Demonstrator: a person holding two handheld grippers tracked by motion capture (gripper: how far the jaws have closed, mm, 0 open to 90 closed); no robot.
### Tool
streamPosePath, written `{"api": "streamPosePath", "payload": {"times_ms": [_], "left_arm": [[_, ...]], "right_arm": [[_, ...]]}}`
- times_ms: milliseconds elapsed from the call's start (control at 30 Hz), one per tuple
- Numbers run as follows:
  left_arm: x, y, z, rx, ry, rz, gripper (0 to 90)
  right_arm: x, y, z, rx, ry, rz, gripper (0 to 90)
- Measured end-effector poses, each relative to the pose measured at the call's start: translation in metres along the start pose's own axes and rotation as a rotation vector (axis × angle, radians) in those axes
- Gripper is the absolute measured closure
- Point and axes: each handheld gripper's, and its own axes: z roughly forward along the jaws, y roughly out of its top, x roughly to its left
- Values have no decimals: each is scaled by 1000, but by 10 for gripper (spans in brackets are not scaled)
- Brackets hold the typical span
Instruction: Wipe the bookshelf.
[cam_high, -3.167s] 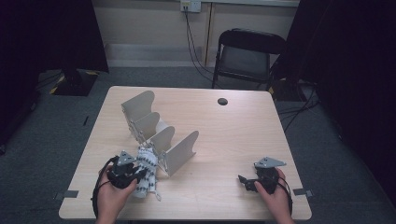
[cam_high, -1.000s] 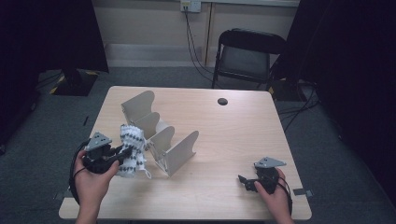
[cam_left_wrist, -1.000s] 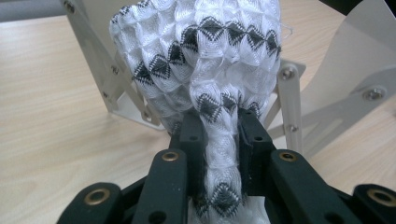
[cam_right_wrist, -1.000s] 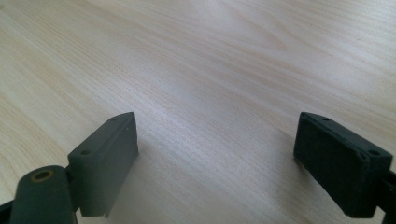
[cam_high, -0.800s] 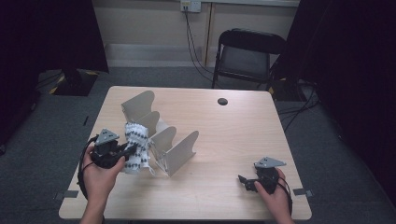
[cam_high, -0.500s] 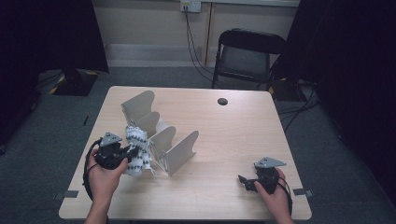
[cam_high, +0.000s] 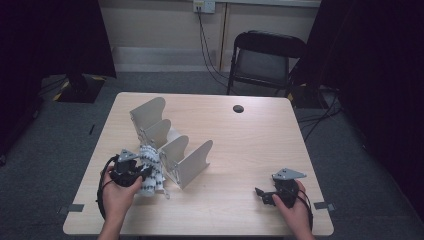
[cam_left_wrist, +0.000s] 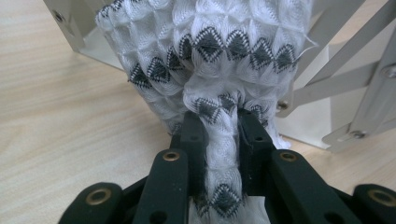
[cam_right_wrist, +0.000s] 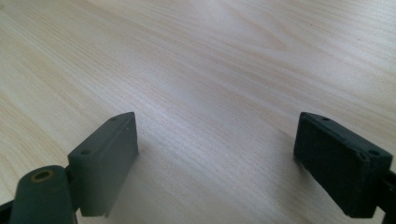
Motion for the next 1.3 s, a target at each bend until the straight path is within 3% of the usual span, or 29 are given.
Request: {"api": "streamPosePath", "payload": {"times_ms": [167,433,600,767,867,1033,1300], "left_arm": [[2,-9,7,53,7,10,753],[6,-16,3,82,18,-12,753],[9,-9,-23,23,34,-9,753],[11,9,-54,-91,50,-14,752],[12,21,-61,-147,59,-32,750],[13,35,-47,-127,61,-42,751],[15,22,-17,-73,62,-59,752]], "right_arm": [[0,0,0,0,0,0,130],[0,0,0,0,0,0,130],[0,0,0,0,0,0,130],[0,0,0,0,0,0,129],[0,0,0,0,0,0,130],[0,0,0,-1,-1,-1,130],[0,0,0,-1,-1,-1,130]]}}
